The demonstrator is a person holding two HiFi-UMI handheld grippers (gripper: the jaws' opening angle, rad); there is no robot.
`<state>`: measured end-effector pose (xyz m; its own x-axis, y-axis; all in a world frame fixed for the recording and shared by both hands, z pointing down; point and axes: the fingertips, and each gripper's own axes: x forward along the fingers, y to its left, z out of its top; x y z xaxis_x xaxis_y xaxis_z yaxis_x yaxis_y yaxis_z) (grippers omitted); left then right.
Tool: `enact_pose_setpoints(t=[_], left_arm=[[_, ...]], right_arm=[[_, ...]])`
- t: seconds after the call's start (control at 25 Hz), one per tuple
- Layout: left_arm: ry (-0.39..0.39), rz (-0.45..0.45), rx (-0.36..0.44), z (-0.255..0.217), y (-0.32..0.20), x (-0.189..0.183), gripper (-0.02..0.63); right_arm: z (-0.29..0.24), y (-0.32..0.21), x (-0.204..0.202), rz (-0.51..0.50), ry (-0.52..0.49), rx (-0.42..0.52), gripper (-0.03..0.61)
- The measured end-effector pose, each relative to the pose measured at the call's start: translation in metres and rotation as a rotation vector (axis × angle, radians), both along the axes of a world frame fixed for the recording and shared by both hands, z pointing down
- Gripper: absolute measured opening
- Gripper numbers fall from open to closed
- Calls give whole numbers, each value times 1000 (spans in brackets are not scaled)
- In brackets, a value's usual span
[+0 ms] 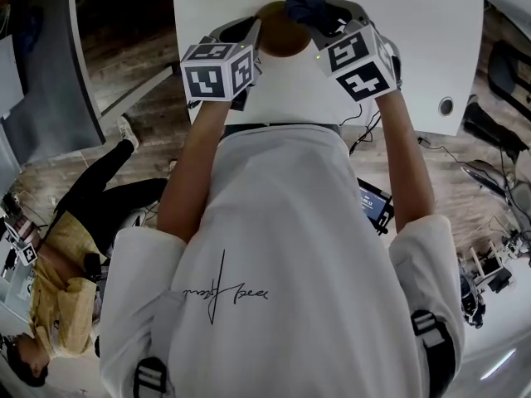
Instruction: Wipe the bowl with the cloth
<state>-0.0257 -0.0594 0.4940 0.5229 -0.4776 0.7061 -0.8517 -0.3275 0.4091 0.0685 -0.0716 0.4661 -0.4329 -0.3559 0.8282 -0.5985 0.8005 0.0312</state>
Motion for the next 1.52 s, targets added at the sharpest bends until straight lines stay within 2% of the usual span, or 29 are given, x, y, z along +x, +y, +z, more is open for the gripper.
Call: enact_pose_setpoints(t=[0.2,0.44,0.8,1.52], left_arm=[[-1,2,1,-2,7,10,15],[-1,-2,1,-3,-4,-2,15],[-2,-12,5,2,-2,-1,15],[-12,-26,15,2,4,4,9]], right_arm=[[-3,3,5,-11,3,16,110],[-4,-10,-13,-37,21,34,110],[1,-12,-19,-86,69,79,110],[0,-11,-40,-110,70,144,110]])
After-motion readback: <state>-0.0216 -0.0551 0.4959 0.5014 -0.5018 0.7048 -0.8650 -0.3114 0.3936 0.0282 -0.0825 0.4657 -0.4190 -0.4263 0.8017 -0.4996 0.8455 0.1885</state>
